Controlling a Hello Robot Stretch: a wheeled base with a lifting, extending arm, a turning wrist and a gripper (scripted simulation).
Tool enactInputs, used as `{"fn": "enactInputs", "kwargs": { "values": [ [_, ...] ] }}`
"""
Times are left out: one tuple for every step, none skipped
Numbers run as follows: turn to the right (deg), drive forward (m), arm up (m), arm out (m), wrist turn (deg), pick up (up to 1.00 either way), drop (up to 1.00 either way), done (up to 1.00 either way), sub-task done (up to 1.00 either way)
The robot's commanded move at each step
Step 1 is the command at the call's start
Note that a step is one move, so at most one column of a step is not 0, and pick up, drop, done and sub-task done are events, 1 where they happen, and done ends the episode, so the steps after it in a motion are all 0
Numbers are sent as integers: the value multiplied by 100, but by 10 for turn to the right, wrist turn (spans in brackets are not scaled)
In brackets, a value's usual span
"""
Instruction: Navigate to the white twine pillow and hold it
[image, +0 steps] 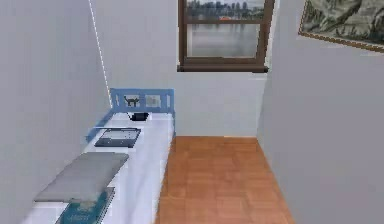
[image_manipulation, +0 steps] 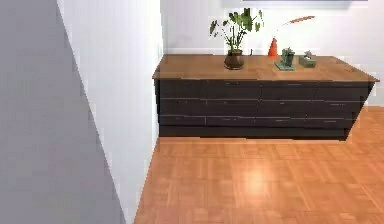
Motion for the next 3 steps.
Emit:
{"fn": "enactInputs", "kwargs": {
  "values": [
    [0, 100, 0, 0, 0, 0, 0, 0, 0],
    [30, 0, 0, 0, 0, 0, 0, 0, 0],
    [0, 35, 0, 0, 0, 0, 0, 0, 0]
  ]
}}
